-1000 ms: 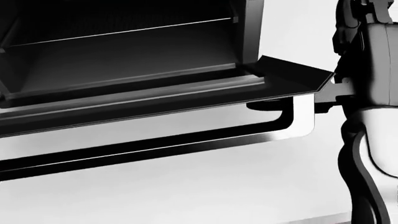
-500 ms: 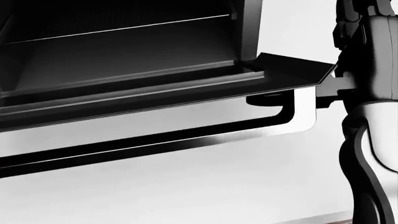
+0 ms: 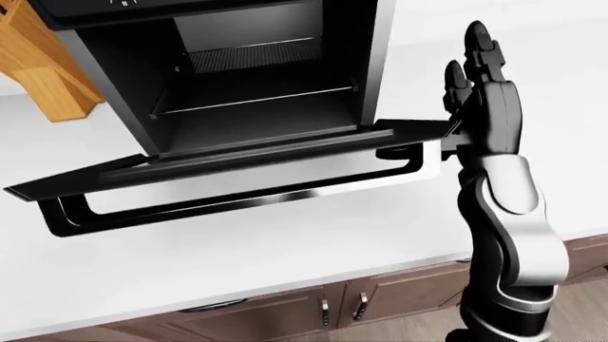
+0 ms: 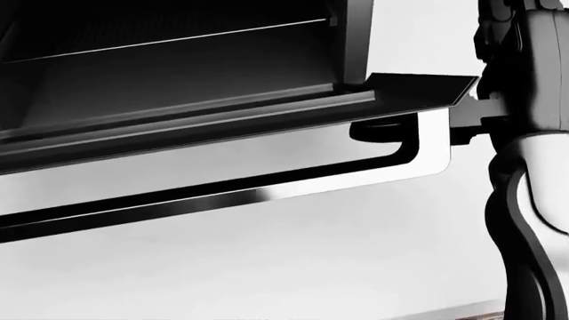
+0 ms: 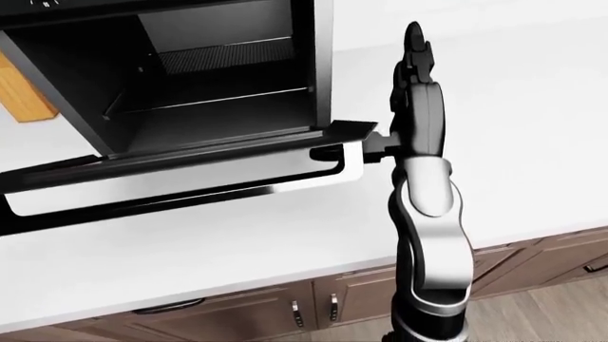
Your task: Close the toaster oven door.
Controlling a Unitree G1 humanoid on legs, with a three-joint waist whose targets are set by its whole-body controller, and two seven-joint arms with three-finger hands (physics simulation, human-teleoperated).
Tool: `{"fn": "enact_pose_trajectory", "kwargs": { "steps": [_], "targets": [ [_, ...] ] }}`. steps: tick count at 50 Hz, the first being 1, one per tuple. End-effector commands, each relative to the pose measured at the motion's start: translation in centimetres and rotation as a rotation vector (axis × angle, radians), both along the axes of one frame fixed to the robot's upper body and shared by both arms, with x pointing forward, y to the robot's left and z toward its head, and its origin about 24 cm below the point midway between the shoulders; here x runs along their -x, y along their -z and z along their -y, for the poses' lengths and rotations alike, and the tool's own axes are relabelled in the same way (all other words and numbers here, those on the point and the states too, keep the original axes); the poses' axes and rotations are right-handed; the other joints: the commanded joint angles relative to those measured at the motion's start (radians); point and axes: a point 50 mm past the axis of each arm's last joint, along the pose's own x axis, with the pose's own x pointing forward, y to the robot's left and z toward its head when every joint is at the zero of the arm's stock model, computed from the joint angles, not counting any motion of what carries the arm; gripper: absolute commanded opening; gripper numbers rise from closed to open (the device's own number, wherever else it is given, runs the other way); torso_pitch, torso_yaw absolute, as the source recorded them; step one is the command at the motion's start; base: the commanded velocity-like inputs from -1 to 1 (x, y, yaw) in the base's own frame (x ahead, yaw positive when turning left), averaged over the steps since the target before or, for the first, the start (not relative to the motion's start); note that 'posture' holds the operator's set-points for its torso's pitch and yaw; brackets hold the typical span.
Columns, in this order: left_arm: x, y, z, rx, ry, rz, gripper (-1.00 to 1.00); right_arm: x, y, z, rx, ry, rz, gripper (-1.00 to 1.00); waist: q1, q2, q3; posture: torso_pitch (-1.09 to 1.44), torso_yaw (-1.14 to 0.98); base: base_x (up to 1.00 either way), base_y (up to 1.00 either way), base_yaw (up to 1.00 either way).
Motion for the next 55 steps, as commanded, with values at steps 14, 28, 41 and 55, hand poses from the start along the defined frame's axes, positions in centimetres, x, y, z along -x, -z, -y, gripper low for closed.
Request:
{"fn": "enact_pose_trajectory", "kwargs": {
  "steps": [14, 28, 41, 55],
  "targets": [
    [0.3, 0.3, 2.1, -0.099, 0.065, -0.061, 1.00, 1.0, -2.7, -1.3, 0.009, -0.070, 0.156, 1.00, 0.008, -0.005, -0.024, 0.00, 0.00, 0.00, 0.00, 0.00],
    [0.5, 0.7, 3.1, -0.138, 0.107, -0.118, 1.00, 0.8, -3.4, -1.2, 0.012, -0.065, 0.167, 1.00, 0.010, -0.011, -0.024, 0.00, 0.00, 0.00, 0.00, 0.00],
    [0.8, 0.8, 3.7, -0.136, 0.135, -0.127, 1.00, 0.3, -4.7, -1.3, 0.014, -0.057, 0.187, 1.00, 0.014, -0.012, -0.022, 0.00, 0.00, 0.00, 0.00, 0.00],
    [0.8, 1.0, 3.9, -0.127, 0.148, -0.128, 1.00, -1.1, -6.3, -1.9, 0.026, -0.062, 0.211, 1.00, 0.017, -0.014, -0.020, 0.00, 0.00, 0.00, 0.00, 0.00]
  ]
}}
